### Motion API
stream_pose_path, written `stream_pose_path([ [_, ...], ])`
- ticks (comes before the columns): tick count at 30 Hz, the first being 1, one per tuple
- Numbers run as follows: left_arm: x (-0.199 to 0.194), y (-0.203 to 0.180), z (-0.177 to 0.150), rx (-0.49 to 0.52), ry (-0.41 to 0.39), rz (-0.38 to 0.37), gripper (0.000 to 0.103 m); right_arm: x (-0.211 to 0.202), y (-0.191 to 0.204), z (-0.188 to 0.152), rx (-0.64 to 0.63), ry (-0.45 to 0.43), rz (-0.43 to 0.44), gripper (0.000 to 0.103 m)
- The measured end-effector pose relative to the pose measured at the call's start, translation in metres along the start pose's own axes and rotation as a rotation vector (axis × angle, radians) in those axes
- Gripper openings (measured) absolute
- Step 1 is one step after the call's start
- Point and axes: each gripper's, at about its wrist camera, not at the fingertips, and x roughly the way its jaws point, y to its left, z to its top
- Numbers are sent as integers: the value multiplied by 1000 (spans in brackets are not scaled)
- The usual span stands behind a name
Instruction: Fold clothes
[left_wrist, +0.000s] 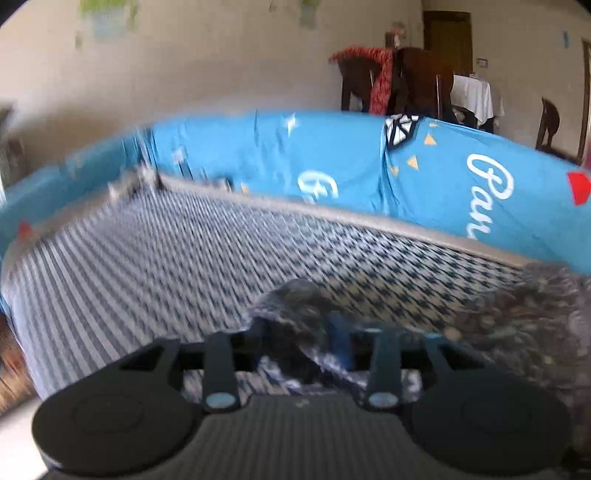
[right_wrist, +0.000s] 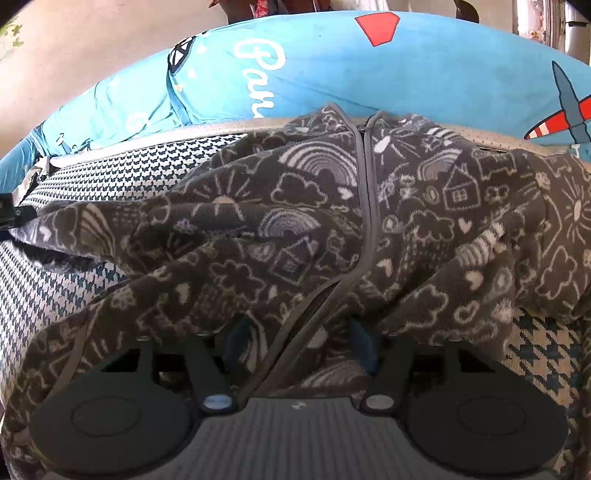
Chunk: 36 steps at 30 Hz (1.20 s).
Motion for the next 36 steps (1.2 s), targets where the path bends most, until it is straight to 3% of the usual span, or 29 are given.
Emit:
stream_pose_path([
  [2,-4,8,3,-34,10,-38,47,0,1,0,-10,-1,-6,62],
  [4,-11,13,8,-54,-20,-49,62,2,4,0,-20,-1,-12,63],
  [5,-15,15,12,-64,-42,-47,78,3,6,1,-24,-1,-14,64],
  [6,-19,18,15,-71,-76,-41,84,3,6,1,-28,-1,-16,65],
  [8,-25,24,22,-85,-135,-43,84,4,8,0,-41,-2,-22,66],
  [10,-26,31,30,-122,-137,-78,87,5,9,0,-55,-3,-29,67],
  [12,-16,31,35,-128,-87,-131,90,6,11,-1,-68,-5,-36,69],
  [18,21,26,23,-110,63,-175,90,7,12,-1,-78,-9,-41,71],
  [23,40,13,9,-83,106,-188,90,6,12,-3,-85,-11,-41,71],
  [29,53,-5,0,-20,166,-145,94,6,10,0,-81,-1,-31,71],
  [36,75,-15,-29,65,355,-101,95,-3,-2,11,-14,-14,18,71],
])
